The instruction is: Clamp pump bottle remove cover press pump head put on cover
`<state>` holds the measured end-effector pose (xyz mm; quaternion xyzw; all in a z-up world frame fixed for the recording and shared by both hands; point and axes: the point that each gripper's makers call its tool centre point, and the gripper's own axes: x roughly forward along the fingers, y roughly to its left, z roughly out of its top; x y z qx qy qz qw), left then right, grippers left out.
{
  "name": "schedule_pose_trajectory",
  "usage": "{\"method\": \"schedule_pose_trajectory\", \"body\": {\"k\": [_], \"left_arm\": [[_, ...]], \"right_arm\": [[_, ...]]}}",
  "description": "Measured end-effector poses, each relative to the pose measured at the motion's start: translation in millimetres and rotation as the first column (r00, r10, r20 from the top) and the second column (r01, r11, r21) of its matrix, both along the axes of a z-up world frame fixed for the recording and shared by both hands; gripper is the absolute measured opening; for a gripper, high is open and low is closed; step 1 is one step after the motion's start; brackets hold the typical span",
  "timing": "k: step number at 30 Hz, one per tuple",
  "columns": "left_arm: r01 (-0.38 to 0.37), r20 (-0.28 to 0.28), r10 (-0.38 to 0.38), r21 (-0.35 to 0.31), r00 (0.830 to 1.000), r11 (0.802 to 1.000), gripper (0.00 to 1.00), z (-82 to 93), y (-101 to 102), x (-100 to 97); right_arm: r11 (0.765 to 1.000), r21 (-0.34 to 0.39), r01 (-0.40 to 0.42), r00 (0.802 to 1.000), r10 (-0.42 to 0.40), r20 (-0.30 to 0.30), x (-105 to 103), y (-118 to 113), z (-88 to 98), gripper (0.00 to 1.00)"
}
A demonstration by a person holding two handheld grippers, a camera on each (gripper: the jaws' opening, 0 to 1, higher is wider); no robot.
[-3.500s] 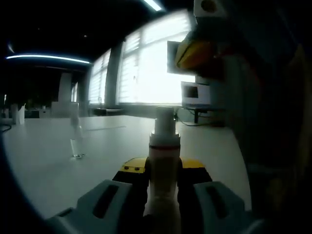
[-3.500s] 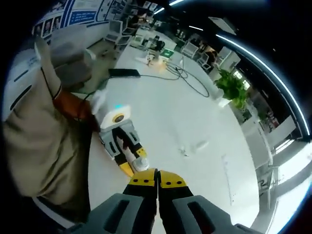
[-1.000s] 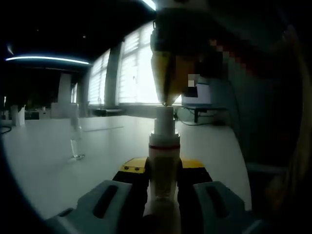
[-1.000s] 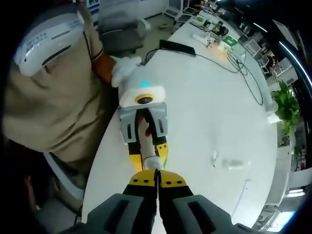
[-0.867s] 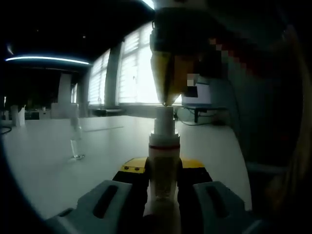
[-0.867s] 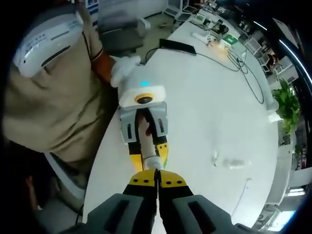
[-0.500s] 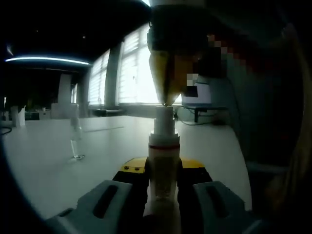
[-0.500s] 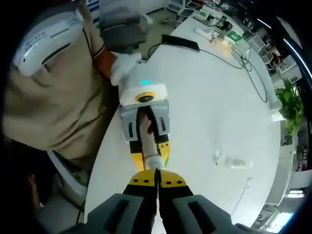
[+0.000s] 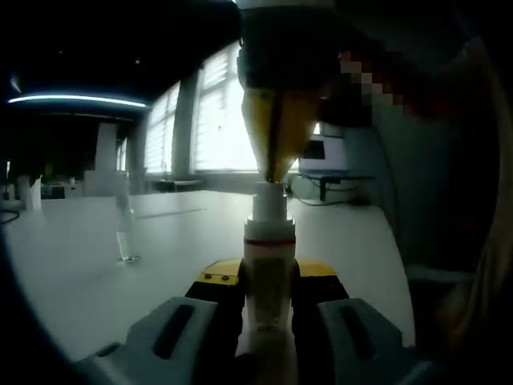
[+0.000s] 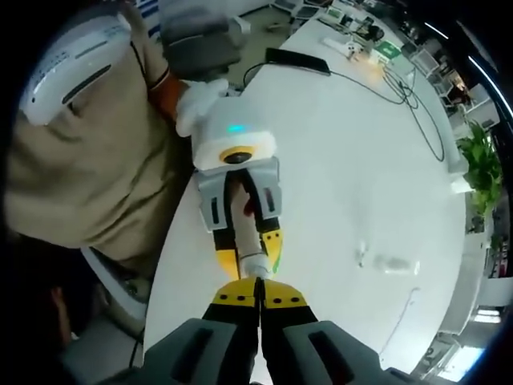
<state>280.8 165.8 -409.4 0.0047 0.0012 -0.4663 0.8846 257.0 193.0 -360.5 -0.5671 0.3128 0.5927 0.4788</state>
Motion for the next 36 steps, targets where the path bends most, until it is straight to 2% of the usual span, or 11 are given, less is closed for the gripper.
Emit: {"method": "schedule_pose_trajectory", "body": {"k": [9, 16, 27, 36], "left_arm": [[0.002, 0.001, -0.002, 0.001, 1.0, 1.0, 0.13, 0.6, -1.9, -5.1], [0.002, 0.0, -0.002, 0.0, 1.0, 1.0, 0.13, 1.5, -3.0, -7.4], [0.004, -0.001, -0.004, -0.001, 1.0, 1.0, 0.13, 1.6, -3.8, -8.0], [0.006, -0.004, -0.006, -0.002, 1.0, 1.0, 0.13, 1.9, -3.4, -8.0]], "right_arm": [[1.0, -0.017, -0.002, 1.0, 0.001, -0.013, -0.7, -0.8, 0.6, 0.0], [1.0, -0.014, -0.003, 1.0, 0.003, 0.002, -1.3, -1.1, 0.5, 0.0], [0.999, 0.044, 0.008, 0.999, -0.009, 0.039, -2.6, -1.4, 7.9, 0.0], [0.999, 0.033, -0.015, 0.998, 0.014, 0.055, -2.2, -0.3, 7.3, 0.0]]}}
